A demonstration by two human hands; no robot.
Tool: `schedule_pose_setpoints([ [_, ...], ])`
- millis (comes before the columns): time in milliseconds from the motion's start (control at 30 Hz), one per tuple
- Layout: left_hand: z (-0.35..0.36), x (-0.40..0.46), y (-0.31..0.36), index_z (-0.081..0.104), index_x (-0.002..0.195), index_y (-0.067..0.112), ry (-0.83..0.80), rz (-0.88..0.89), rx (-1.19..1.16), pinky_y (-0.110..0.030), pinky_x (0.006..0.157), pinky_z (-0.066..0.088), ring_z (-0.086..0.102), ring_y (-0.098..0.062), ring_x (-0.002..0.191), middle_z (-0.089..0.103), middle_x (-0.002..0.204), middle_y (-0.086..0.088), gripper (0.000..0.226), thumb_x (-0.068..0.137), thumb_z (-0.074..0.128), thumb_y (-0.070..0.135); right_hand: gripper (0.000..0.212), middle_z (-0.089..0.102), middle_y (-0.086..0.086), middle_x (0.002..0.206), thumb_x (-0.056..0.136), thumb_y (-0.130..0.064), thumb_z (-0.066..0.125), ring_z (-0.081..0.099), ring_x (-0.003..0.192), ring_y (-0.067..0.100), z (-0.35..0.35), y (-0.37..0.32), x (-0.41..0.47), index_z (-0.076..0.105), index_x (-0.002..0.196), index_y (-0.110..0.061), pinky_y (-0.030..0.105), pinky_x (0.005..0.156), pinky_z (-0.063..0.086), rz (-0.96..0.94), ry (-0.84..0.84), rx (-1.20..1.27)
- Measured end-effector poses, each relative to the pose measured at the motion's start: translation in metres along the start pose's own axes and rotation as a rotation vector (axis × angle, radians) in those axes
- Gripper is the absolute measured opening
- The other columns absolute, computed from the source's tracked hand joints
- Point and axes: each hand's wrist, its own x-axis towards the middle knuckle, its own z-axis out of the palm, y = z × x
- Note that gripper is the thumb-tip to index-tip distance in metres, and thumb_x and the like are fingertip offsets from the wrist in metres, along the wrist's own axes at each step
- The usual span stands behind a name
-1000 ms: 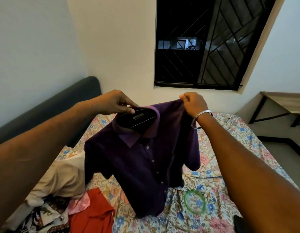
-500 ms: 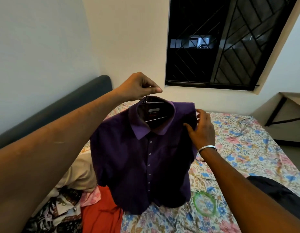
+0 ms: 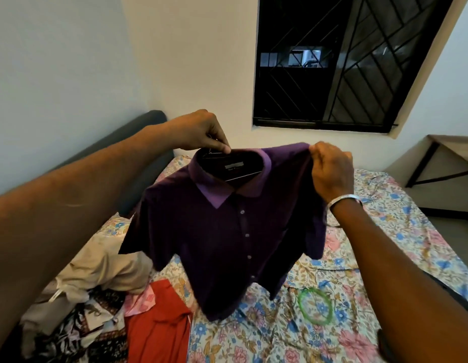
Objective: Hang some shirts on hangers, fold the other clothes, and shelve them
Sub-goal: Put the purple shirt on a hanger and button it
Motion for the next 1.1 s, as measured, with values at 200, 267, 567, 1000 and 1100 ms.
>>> schedule_pose_setpoints([
  [200, -0.013, 0.005, 0.019, 0.081, 0.102, 0.03, -0.103, 0.142, 0.178, -0.034, 0.062, 0.048, 0.062, -0.008, 0.062, 0.072, 0.07, 0.016, 0.043, 0.084, 0.061, 0.064, 0.024, 0.064, 0.012, 0.094, 0.102, -0.028, 0.044, 0.059, 0.091, 0.037, -0.013, -0.015, 0.047, 0.062, 0.095, -0.013, 0.045, 0.083, 0.039, 0.021, -0.13, -0.223],
  [267, -0.011, 0.004, 0.022, 0.08, 0.107, 0.032, -0.045, 0.17, 0.129, -0.034, 0.059, 0.047, 0.058, -0.005, 0.058, 0.068, 0.066, 0.021, 0.043, 0.085, 0.061, 0.063, 0.033, 0.062, 0.006, 0.095, 0.102, -0.043, 0.042, 0.058, 0.087, 0.027, -0.016, -0.03, 0.048, 0.06, 0.097, -0.016, 0.042, 0.08, 0.042, -0.079, -0.101, -0.13],
  [567, 0.01, -0.03, 0.0, 0.079, 0.092, 0.023, 0.241, -0.088, -0.221, -0.031, 0.052, 0.036, 0.044, -0.011, 0.044, 0.058, 0.053, -0.006, 0.025, 0.091, 0.071, 0.046, 0.025, 0.071, -0.01, 0.088, 0.095, -0.052, 0.06, 0.063, 0.079, 0.011, 0.012, -0.067, 0.008, 0.073, 0.1, -0.031, 0.038, 0.073, 0.056, -0.252, -0.678, 0.187],
  [1000, 0.003, -0.159, -0.057, 0.075, 0.114, 0.024, 0.852, -0.437, 0.083, -0.036, 0.09, 0.05, 0.059, -0.011, 0.099, 0.062, 0.104, 0.005, 0.024, 0.093, 0.07, 0.035, 0.02, 0.069, -0.003, 0.069, 0.096, -0.02, 0.067, 0.065, 0.066, 0.013, 0.072, -0.202, -0.006, 0.074, 0.078, -0.014, 0.038, 0.065, 0.051, -0.144, -0.419, 0.926],
  [1100, -0.016, -0.215, -0.055, 0.05, 0.148, 0.024, 0.99, -0.563, 0.194, -0.038, 0.111, 0.042, 0.049, -0.015, 0.131, 0.053, 0.139, 0.002, 0.05, 0.099, 0.062, 0.032, 0.021, 0.067, -0.005, 0.066, 0.095, -0.018, 0.067, 0.061, 0.062, 0.006, 0.07, -0.256, 0.016, 0.074, 0.076, -0.015, 0.036, 0.061, 0.051, -0.196, -0.438, 1.089],
])
